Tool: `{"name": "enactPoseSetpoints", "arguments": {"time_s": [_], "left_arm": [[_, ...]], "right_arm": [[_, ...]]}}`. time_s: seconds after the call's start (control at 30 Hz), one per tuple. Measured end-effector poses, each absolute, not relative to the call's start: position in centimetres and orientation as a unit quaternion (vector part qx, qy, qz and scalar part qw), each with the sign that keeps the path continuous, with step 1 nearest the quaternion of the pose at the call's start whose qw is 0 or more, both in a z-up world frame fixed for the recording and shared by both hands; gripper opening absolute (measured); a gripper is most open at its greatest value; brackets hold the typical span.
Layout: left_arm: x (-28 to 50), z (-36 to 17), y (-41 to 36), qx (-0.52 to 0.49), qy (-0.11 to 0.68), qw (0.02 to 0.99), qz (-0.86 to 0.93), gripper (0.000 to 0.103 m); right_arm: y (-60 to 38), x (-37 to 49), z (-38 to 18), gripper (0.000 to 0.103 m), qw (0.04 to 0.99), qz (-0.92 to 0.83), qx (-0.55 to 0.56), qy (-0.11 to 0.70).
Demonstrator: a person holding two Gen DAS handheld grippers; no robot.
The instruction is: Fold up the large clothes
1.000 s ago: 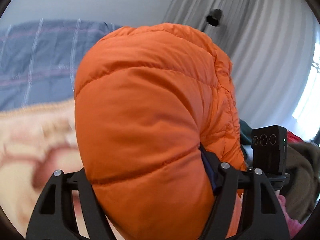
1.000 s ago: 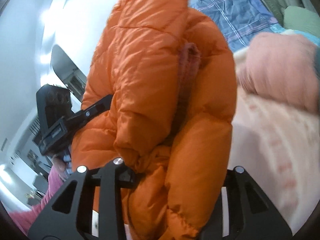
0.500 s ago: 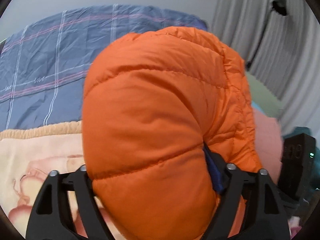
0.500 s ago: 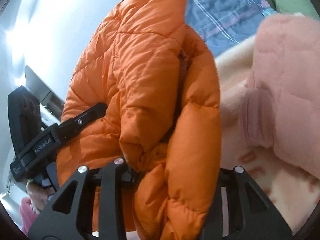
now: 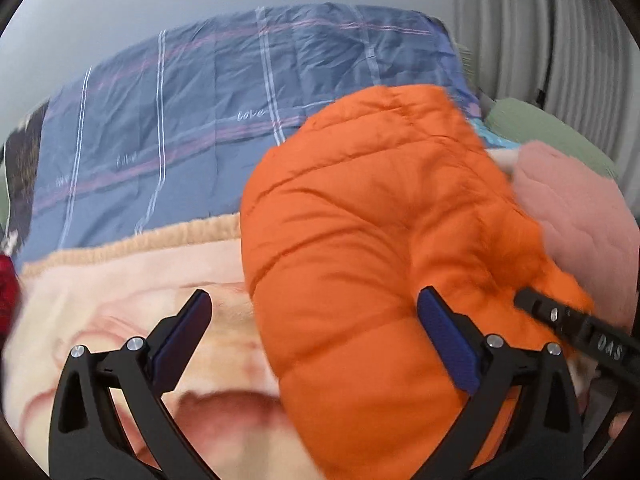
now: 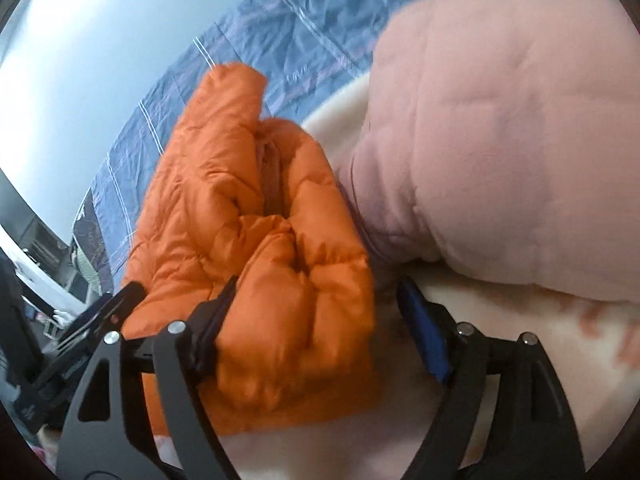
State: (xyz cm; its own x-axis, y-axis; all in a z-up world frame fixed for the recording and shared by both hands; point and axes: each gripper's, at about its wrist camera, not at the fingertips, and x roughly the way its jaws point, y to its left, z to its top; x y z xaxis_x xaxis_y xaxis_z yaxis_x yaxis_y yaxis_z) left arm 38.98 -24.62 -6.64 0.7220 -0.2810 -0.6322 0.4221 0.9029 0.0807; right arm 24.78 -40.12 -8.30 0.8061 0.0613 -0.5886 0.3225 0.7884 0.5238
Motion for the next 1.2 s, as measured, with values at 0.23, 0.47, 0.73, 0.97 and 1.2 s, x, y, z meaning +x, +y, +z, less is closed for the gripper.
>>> {"name": "enactPoseSetpoints", "arguments": {"time_s": [0.23,0.47,0.73,0.97,1.2], "left_arm": [[32.1,-5.2,-21.1,0.115,0.304,0.915,-0.240,0.102],[26.6,-4.7,-17.2,0.062,0.322,0.904,-0.274,0.102],[19.1,-3.2,-14.3,0.085,0.312,0.907,-0.268,0.102],[11.4,-0.6,-12.5,0.099,0.285,0.920,-0.251,0.102],[5.2,1.7,-11.1,0.116,0.241,0.931,-0.250,0.102]], "right_arm": [[-37.3,18.9,-3.1,0.083,0.917,-0.075,0.251,0.301],[-34.3,11.2,-0.1,0.087,0.921,-0.045,0.192,0.336],[-30.0,1.7,1.7,0.090,0.935,-0.074,0.118,0.327],[-26.2,-4.8,2.6,0.099,0.949,-0.098,0.082,0.290],[-24.8,-9.5,5.1,0.101,0.958,-0.141,0.080,0.238]]}}
